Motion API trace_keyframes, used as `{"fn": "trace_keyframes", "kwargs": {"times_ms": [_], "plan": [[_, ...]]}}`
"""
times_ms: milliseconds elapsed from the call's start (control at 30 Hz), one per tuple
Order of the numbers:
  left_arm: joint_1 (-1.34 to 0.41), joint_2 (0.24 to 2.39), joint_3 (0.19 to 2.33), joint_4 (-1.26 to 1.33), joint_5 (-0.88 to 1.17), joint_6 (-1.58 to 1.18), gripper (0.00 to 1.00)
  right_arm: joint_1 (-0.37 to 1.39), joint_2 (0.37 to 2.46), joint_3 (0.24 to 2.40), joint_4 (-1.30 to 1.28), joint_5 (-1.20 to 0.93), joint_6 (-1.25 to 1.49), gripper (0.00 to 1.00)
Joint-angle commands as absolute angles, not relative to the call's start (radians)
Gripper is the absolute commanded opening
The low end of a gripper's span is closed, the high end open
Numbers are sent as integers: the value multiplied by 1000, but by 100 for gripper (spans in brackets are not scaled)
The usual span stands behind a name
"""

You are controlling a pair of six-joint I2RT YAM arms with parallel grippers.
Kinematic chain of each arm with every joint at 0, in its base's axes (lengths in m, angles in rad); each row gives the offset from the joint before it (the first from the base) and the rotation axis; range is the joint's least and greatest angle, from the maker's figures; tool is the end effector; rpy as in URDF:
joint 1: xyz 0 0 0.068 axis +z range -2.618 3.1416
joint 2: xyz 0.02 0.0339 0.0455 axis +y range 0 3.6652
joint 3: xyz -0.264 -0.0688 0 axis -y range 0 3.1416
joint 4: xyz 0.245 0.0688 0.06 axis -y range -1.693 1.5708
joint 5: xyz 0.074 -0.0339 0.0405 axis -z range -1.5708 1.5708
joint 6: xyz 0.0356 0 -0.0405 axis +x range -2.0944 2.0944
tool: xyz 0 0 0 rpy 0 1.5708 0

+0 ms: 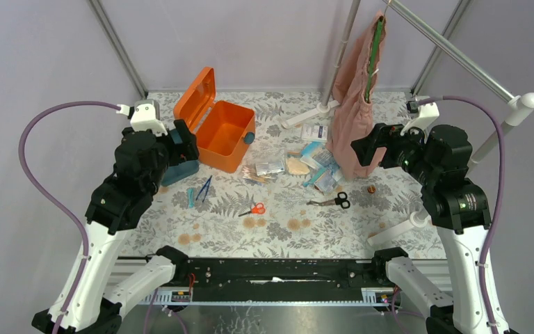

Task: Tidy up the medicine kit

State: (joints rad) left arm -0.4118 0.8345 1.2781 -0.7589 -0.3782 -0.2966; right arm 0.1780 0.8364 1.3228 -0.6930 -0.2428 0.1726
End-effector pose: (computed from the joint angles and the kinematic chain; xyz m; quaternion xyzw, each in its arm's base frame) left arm 0.1336 -0.0440 0.4353 -0.0645 0.8000 -0.0574 0.5938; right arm 0.1342 0.0328 0.4547 -0.0784 0.7703 0.2017 0.5998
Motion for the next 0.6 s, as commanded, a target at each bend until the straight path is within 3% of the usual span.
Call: {"fn": "trace_keyframes", "kwargs": {"times_ms": [0,567], "plan": [[-417,827,1272,-710,-412,-294,99,187,825,1311,-667,-200,169,100],[-417,833,1261,-695,-410,-299,99,187,854,1344,-717,-291,136,100]]}}
